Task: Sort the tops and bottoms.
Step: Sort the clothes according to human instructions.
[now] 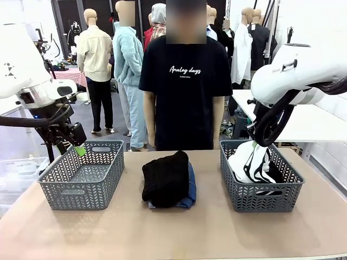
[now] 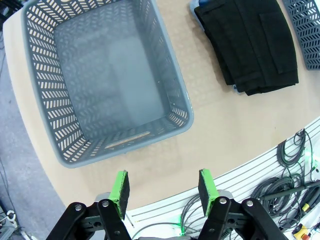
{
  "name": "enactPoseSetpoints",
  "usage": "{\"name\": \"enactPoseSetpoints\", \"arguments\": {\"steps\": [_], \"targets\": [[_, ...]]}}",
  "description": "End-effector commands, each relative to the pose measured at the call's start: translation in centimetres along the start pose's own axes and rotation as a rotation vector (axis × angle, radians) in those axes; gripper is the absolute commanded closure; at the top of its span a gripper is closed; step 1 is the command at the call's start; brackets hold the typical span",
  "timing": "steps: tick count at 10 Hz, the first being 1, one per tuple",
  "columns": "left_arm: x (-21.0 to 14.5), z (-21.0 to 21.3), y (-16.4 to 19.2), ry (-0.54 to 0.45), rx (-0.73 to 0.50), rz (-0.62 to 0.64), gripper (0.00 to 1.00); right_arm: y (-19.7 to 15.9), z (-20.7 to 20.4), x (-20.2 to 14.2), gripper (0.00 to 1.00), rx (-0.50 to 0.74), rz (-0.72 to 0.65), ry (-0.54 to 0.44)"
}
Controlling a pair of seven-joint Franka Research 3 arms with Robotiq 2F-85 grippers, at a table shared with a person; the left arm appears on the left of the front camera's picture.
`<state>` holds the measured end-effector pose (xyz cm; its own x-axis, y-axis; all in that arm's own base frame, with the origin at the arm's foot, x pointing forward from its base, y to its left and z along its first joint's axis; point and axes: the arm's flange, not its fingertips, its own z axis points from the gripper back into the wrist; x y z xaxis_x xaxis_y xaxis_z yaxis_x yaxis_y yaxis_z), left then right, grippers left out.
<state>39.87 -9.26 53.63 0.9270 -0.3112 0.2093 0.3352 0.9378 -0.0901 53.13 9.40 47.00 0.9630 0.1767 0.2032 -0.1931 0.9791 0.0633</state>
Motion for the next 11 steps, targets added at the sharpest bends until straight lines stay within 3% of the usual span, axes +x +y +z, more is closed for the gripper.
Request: {"name": "enactPoseSetpoints", "arguments": {"steps": [1, 6, 11], "targets": [[-0.1, 0.1, 0.3, -0.005, 0.008, -0.006, 0.28, 0.3, -0.5, 0.5, 1.0, -0.025, -0.016, 0.033], [-0.1, 0.1, 0.3, -0.005, 0.008, -0.006, 0.28, -0.1, -1.5, 0.3, 1.0, -0.01, -0.023, 0.071], [-0.1, 0.1, 0.3, -0.005, 0.008, -0.006, 0.28, 0.6, 0.5, 0.1, 0.01, -0.001, -0.019, 0.039]]}}
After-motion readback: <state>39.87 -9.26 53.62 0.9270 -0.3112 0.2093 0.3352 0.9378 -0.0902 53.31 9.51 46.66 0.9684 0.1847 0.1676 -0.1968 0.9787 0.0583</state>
